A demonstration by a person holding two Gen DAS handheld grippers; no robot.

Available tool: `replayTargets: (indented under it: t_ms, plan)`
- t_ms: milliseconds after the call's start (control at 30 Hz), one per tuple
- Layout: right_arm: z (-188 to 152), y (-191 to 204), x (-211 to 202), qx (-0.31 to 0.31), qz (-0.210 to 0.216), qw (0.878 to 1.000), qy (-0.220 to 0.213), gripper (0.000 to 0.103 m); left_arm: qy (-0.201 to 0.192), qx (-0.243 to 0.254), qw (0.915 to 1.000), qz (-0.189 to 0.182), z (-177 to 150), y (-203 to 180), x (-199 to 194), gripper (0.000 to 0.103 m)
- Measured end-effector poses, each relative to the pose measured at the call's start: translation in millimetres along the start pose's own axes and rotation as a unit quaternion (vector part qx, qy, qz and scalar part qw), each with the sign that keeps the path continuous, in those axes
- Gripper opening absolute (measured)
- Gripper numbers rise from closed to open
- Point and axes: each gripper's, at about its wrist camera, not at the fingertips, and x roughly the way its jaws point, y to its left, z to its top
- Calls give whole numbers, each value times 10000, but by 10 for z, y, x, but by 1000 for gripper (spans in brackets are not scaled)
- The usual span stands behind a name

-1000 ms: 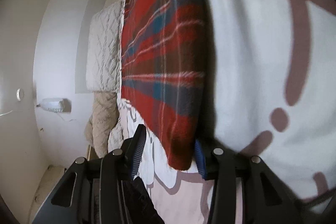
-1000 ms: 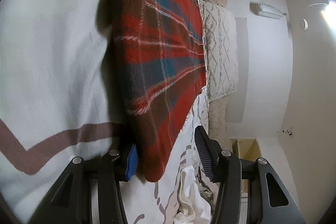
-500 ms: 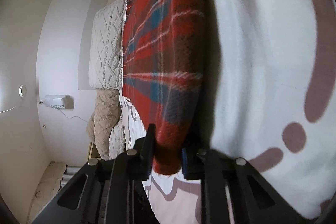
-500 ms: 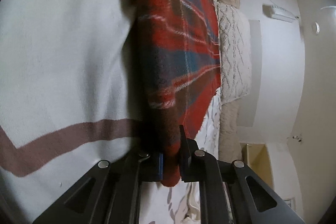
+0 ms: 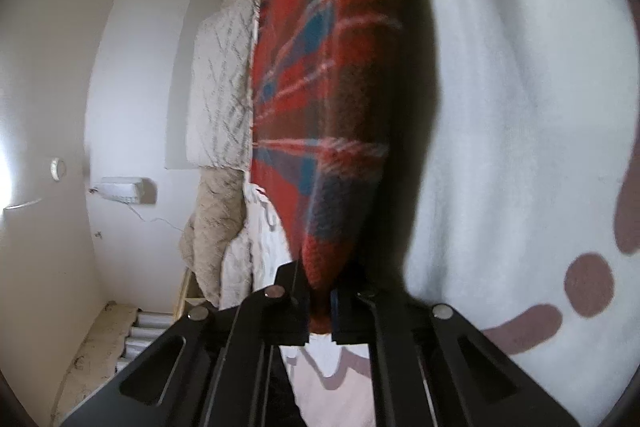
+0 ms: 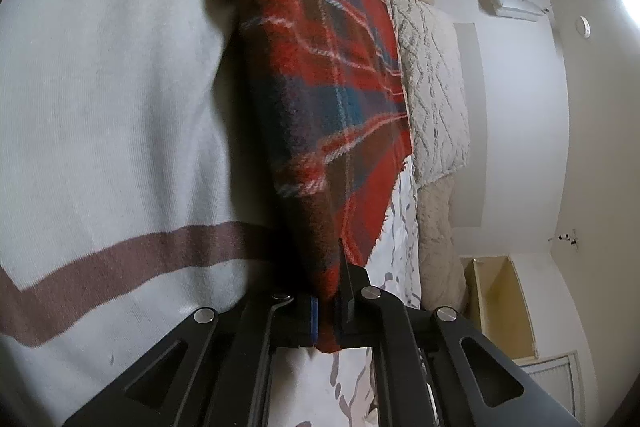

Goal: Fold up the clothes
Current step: 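Grasp the scarf edge with both tools and lift it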

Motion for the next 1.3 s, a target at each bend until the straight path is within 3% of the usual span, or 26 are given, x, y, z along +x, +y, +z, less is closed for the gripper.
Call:
replayTargets:
  t_ms: [67, 233, 433, 567, 667, 800, 867, 933, 1000, 1067, 1167, 1300]
  plan:
    - [6, -73, -36, 65, -28, 10000, -24, 5, -113, -33, 9999, 54, -1, 81, -89, 6]
    - [34, -369, -287, 210, -235, 9994, -160, 5, -73, -668, 9977, 108, 43, 553, -323, 5]
    - [87, -864, -823, 504, -626, 9962, -346, 4, -55, -1553, 9869, 421, 62, 1304, -768, 5]
    - [-37, -1175, -1331, 675, -1000, 9920, -369, 4, -93, -1765, 9808, 827, -60, 1622, -1317, 5]
    - [-142, -1405, -1856, 981, -1024, 9887, -482, 4, -35, -1749, 9784, 1099, -130, 1799, -1745, 5]
    - [-263, -1675, -2582, 1180, -1147, 9846, -586, 4, 20, -2234, 9667, 1247, -200, 2105, -2251, 5]
    - [-340, -1740, -2791, 1397, -904, 9849, -481, 4, 114, -2449, 9633, 1094, -251, 2140, -2383, 5]
    - [-420, -1785, -2830, 1955, -8, 9803, -273, 4, 252, -2521, 9642, 777, -281, 2053, -2379, 6]
    - [-504, -1744, -2738, 2698, 1203, 9553, -64, 4, 455, -2723, 9609, 205, -301, 1952, -2181, 6]
    - [-516, -1621, -2522, 3085, 2064, 9284, 166, 4, 712, -3036, 9486, -535, -327, 1869, -1892, 6]
    - [-346, -1501, -2063, 2901, 2189, 9307, 405, 4, 1166, -3075, 9370, -1177, -248, 1685, -1270, 6]
    - [-103, -1568, -1269, 2956, 2286, 9245, 759, 4, 1575, -3494, 9079, -1698, -125, 1676, -635, 6]
